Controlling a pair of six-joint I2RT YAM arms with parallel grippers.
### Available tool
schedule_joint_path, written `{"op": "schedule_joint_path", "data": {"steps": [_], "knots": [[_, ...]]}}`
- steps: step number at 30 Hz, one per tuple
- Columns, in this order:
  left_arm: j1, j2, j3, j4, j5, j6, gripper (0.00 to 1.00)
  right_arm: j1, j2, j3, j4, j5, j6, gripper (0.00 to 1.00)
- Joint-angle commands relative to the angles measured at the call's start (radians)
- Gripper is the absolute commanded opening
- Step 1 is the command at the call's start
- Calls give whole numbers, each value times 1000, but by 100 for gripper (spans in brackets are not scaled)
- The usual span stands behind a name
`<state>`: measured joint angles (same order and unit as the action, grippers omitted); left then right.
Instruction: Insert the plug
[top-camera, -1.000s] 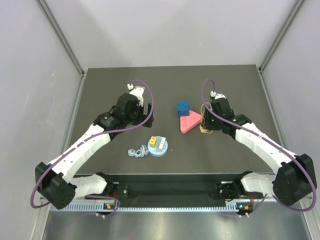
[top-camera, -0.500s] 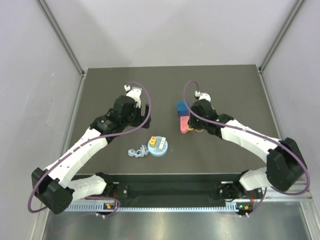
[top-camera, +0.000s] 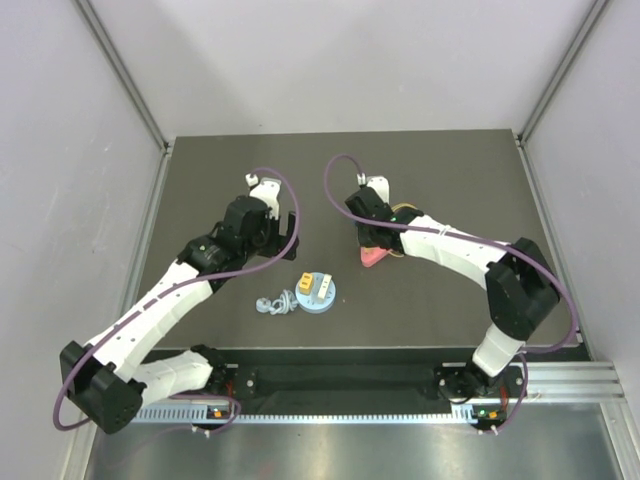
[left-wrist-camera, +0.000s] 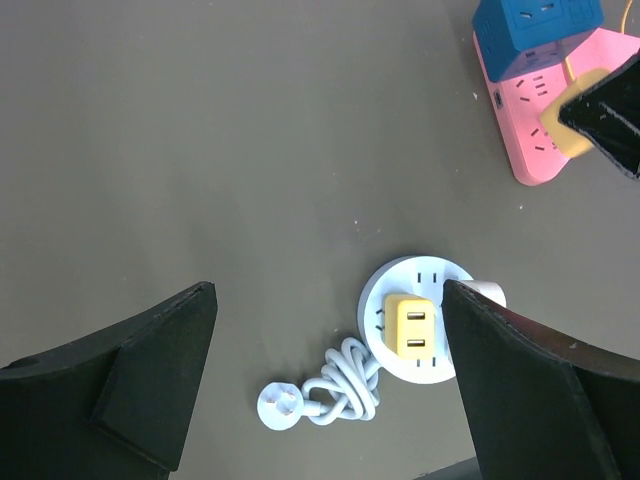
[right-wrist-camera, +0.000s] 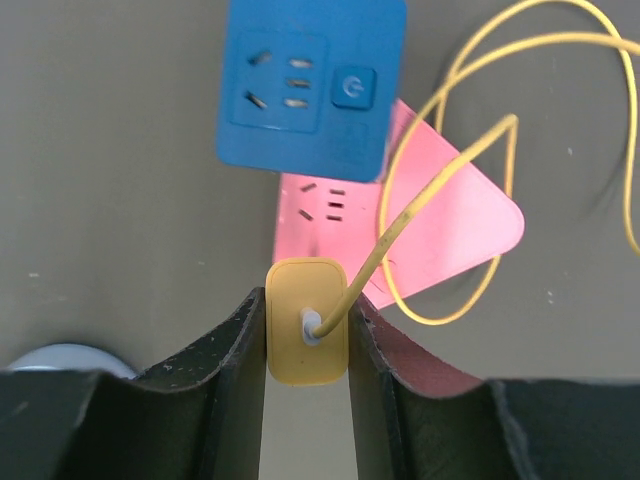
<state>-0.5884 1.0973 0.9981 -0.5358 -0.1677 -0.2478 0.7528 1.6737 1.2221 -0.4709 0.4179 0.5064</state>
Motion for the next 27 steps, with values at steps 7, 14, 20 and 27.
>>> {"op": "schedule_joint_path", "data": {"steps": [7, 14, 20, 27], "knots": [[2, -62, -15, 40, -49, 13, 98, 19, 18, 31, -71, 107, -2, 0], [2, -56, -13, 39, -41, 12, 98, 19, 21, 16, -22, 82, -3, 0], [2, -68, -18, 42, -52, 13, 98, 19, 37, 13, -2, 75, 6, 0], [-1, -66, -19, 42, -44, 13, 98, 20, 40, 5, 5, 79, 4, 0]]}}
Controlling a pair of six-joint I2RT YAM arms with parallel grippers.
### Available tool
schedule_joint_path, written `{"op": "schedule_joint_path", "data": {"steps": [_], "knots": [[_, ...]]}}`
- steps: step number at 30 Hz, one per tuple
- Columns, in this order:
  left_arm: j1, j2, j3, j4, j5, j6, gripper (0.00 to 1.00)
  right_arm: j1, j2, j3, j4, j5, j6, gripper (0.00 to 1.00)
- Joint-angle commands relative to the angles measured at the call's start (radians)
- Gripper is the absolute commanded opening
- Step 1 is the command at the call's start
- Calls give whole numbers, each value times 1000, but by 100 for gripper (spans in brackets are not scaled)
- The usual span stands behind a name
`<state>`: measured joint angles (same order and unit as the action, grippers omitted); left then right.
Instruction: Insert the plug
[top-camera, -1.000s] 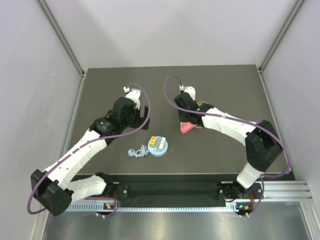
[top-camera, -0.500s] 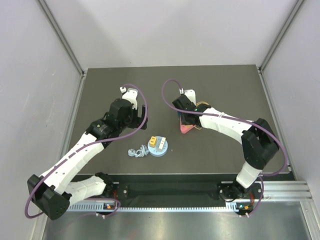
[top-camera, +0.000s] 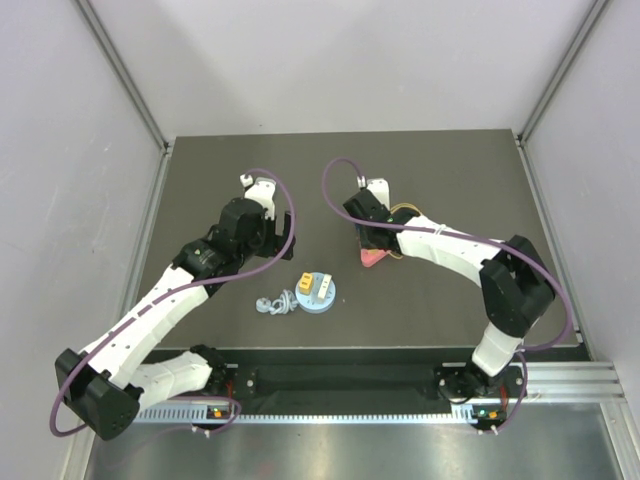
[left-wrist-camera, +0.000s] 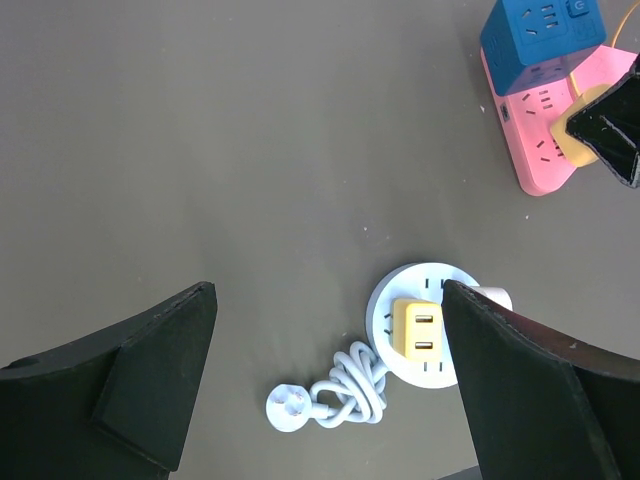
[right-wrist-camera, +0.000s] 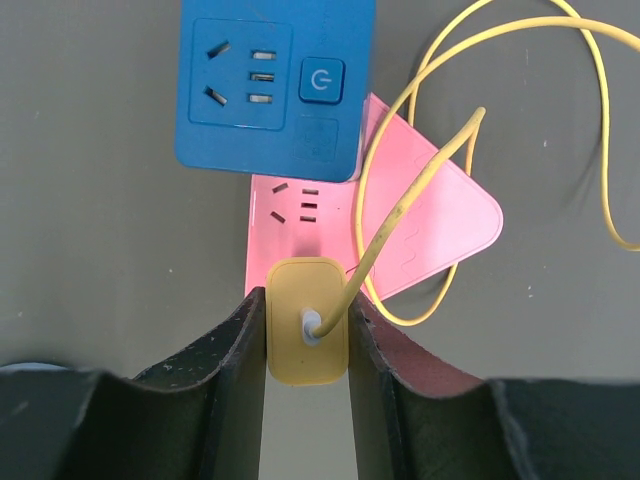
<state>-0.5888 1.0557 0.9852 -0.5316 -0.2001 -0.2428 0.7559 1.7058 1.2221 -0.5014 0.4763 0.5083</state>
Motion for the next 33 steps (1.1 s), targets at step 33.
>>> {"op": "schedule_joint_path", "data": {"steps": [33], "knots": [[-2, -30, -8, 48, -1, 10, 99, 132, 110, -124, 21, 147, 122, 0]]}}
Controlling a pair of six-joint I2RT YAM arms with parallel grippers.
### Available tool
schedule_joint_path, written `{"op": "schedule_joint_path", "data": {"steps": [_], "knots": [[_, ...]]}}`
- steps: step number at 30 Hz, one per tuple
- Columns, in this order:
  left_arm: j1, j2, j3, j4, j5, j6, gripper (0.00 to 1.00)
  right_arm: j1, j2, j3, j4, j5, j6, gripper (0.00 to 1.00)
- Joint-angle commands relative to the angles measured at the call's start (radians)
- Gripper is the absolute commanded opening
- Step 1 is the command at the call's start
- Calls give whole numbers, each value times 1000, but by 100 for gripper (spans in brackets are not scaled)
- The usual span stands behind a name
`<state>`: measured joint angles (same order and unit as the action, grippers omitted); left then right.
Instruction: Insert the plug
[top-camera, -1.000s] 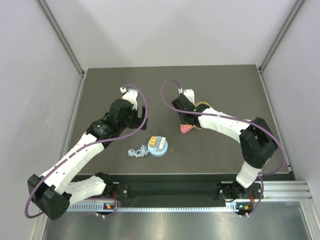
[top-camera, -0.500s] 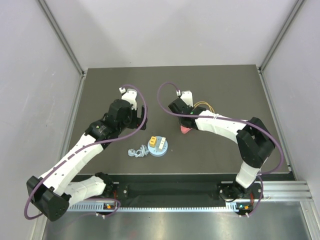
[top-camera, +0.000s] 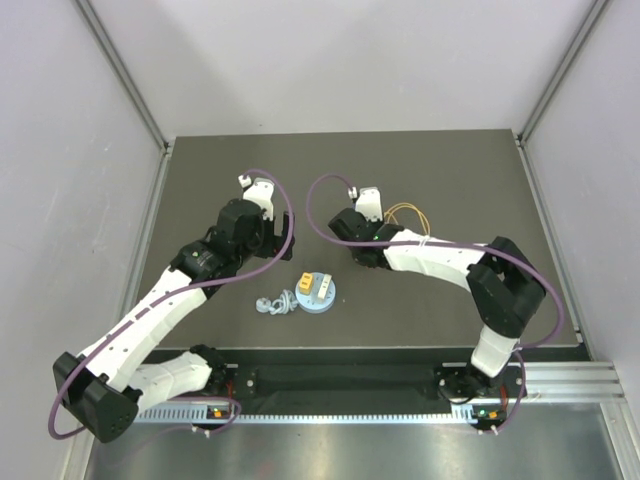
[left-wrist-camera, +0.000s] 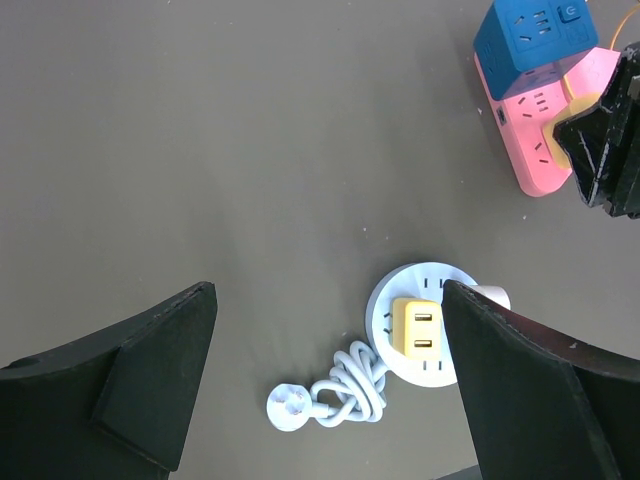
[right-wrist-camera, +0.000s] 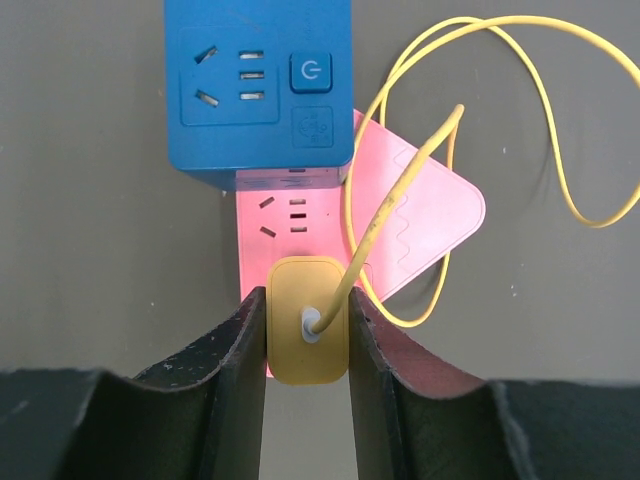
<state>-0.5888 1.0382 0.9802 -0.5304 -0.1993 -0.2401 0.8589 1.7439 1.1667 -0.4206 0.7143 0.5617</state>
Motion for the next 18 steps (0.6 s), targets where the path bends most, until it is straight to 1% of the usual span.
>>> {"op": "schedule_joint_path", "data": {"steps": [1, 8, 15, 16, 18], "knots": [[0, -10, -2, 46, 0, 7, 98, 31, 72, -87, -52, -101, 72, 0], [-2, -3, -2, 44, -3, 7, 98, 42, 101, -131, -27, -153, 104, 0], [-2, -1, -2, 43, -6, 9, 99, 46, 82, -131, -27, -139, 98, 0], [0, -1, -2, 44, -6, 9, 99, 48, 75, -113, -35, -121, 98, 3], [0, 3, 6, 43, -5, 7, 98, 46, 51, -78, -70, -102, 86, 11]]}}
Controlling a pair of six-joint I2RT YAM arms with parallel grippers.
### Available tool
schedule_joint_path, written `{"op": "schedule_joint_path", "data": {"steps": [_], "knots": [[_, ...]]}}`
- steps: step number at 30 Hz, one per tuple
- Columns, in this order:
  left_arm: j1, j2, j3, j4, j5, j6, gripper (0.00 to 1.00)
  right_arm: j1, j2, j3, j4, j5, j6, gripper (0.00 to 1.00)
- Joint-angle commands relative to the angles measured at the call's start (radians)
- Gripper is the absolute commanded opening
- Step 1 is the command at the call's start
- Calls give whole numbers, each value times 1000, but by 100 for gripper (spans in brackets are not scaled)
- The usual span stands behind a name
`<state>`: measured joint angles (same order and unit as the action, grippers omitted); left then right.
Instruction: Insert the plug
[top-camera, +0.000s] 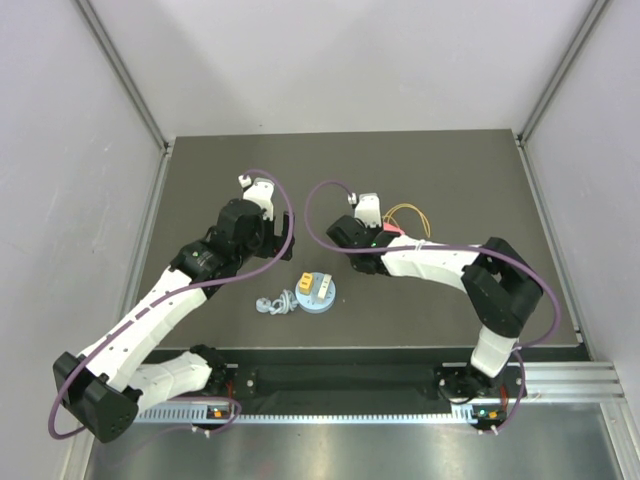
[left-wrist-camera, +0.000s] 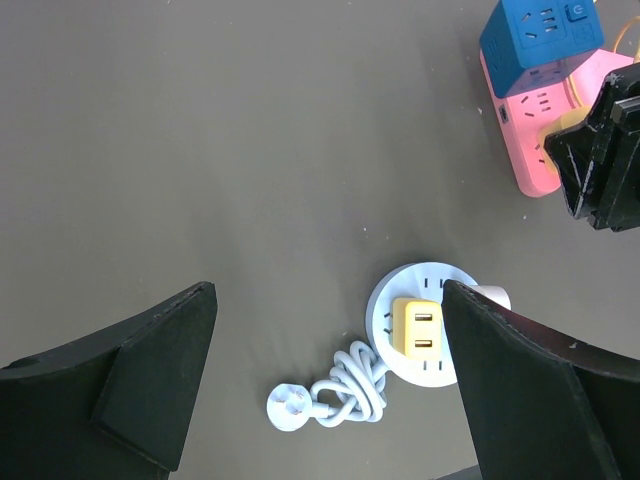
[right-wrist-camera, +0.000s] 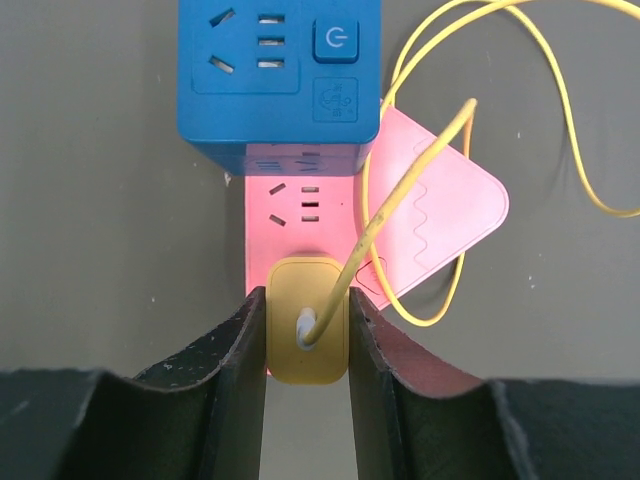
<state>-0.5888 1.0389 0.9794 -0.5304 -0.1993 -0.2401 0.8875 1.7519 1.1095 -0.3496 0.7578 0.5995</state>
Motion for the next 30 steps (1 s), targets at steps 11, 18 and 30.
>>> {"op": "schedule_joint_path", "data": {"steps": [11, 18, 30], "knots": [[0, 18, 70, 41, 130, -36, 98, -9, -132, 300, -322, -89, -82, 85], [0, -43, 127, 73, 245, -59, 99, -85, -426, 181, -358, -262, -44, 100], [0, -181, 105, 263, 508, -215, 98, -140, -1061, -142, -140, -509, -26, 100]]}}
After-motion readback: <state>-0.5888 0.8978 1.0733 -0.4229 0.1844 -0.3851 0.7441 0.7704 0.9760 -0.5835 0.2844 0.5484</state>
